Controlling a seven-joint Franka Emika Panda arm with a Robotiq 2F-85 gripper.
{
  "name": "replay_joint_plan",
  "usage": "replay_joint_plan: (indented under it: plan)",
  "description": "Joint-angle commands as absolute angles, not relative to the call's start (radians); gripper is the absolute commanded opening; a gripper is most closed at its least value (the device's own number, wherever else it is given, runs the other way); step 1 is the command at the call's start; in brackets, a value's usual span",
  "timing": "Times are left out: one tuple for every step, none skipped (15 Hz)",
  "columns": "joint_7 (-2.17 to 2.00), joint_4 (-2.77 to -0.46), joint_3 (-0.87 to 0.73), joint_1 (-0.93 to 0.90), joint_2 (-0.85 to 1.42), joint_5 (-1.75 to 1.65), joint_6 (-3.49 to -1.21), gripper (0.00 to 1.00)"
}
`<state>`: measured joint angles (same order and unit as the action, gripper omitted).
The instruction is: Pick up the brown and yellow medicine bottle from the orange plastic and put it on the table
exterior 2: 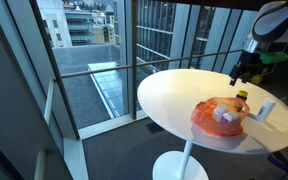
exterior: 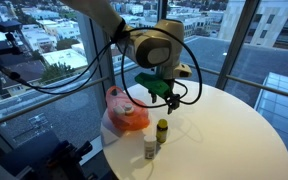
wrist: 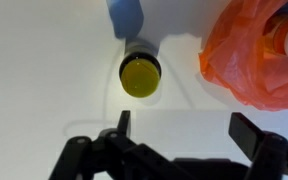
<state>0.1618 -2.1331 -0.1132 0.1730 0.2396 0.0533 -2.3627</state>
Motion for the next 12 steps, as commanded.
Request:
replay_joint_plan:
  plan:
    - [0.163, -2.173, -0.094, 0.145, 0.127, 0.049, -2.285, 1.00]
    - [0.161, -2.173, -0.090, 0.135, 0.106, 0.051, -2.251, 1.00]
    - [0.159, -2.176, -0.085, 0.125, 0.080, 0.053, -2.208, 1.00]
    - [0.153, -2.176, -0.082, 0.116, 0.059, 0.050, -2.172, 1.00]
    - [0.144, -2.178, -0.079, 0.106, 0.032, 0.048, -2.125, 1.00]
    - [0.137, -2.179, -0.075, 0.098, 0.012, 0.045, -2.090, 1.00]
    - [0.131, -2.179, -0.071, 0.091, -0.010, 0.046, -2.046, 1.00]
    - [0.129, -2.183, -0.068, 0.083, -0.033, 0.046, -2.015, 1.00]
    - [0.124, -2.185, -0.064, 0.076, -0.055, 0.044, -1.986, 1.00]
    - [0.114, -2.189, -0.060, 0.070, -0.079, 0.041, -1.956, 1.00]
    - [0.108, -2.192, -0.057, 0.063, -0.102, 0.041, -1.926, 1.00]
    - [0.102, -2.194, -0.053, 0.058, -0.124, 0.041, -1.900, 1.00]
